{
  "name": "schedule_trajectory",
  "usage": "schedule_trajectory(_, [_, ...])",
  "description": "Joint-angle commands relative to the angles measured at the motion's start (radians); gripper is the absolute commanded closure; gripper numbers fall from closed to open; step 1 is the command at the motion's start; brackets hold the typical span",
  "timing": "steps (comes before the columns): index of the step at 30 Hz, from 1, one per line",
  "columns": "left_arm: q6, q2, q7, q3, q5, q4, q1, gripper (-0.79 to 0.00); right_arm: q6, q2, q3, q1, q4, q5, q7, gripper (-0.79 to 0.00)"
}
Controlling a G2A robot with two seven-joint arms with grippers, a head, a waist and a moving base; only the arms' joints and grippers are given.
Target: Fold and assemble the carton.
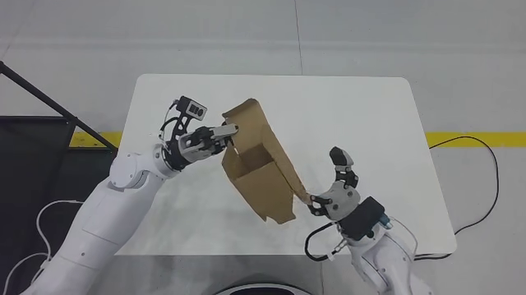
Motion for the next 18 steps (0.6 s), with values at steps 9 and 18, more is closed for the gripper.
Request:
schedule_trajectory(9, [0.011, -0.011, -0.027, -0.006, 0.016, 0.013, -0.004, 0.0, 0.022, -0.003, -0.004, -0.003, -0.013, -0.059, 0.017, -0.785])
schedule_trajectory(18, [0.013, -0.021, -0.029, -0.016, 0.024, 0.019, -0.004, 0.0, 0.094, -0.011, -0.037, -0.003, -0.024, -0.108, 0.026, -0.702])
